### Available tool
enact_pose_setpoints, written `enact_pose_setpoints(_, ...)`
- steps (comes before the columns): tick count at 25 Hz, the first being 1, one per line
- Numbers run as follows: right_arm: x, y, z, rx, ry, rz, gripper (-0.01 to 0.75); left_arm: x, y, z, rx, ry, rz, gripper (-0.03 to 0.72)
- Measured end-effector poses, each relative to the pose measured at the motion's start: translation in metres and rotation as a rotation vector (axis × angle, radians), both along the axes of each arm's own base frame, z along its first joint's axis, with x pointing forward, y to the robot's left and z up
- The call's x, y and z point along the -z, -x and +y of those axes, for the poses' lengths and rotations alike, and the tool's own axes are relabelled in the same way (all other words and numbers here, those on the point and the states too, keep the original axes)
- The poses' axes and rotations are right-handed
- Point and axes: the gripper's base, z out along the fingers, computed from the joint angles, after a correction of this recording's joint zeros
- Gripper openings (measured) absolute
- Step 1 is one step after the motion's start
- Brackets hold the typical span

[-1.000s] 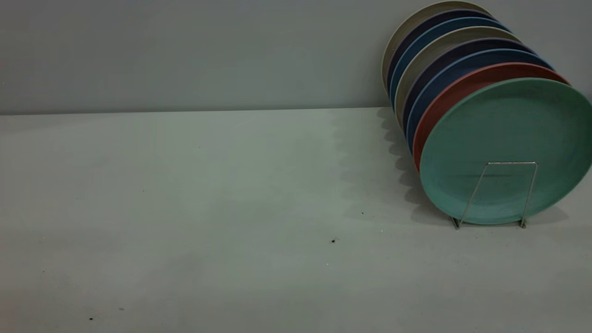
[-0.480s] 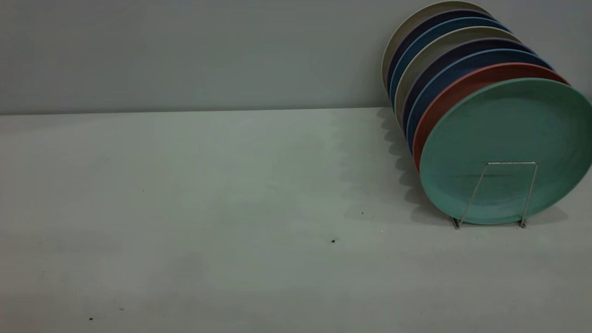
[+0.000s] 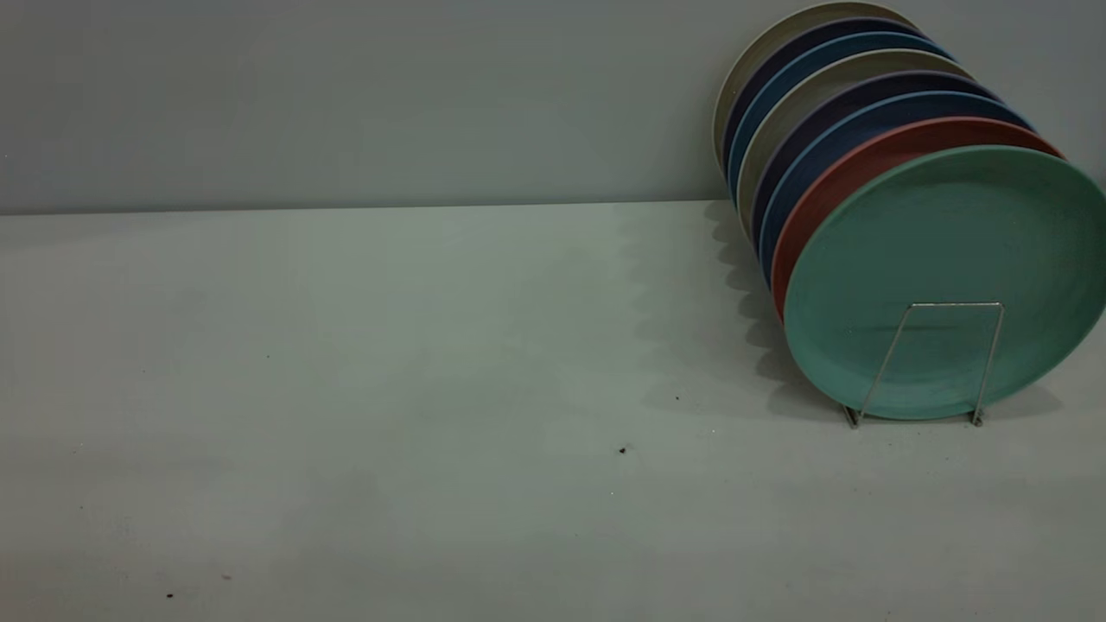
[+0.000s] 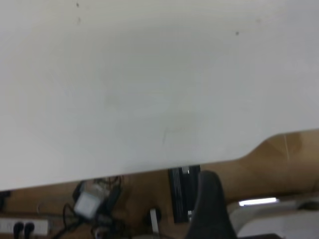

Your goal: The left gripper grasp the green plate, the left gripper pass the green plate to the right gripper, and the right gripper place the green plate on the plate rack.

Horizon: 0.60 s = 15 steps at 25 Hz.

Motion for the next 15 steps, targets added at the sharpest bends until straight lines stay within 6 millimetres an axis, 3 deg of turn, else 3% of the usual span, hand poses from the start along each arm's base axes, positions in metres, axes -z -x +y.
enact_pose_setpoints(10,0.000,0.000,0.000,-0.043,-0.003,0.000,0.339,-0.004,0.042,-0.001,-0.005,-0.005,-0.293,0.591)
enact_pose_setpoints(15,0.000,0.000,0.000,-0.043,-0.003,0.000,0.339,-0.003,0.052,-0.001,-0.002,-0.006,-0.358,0.591)
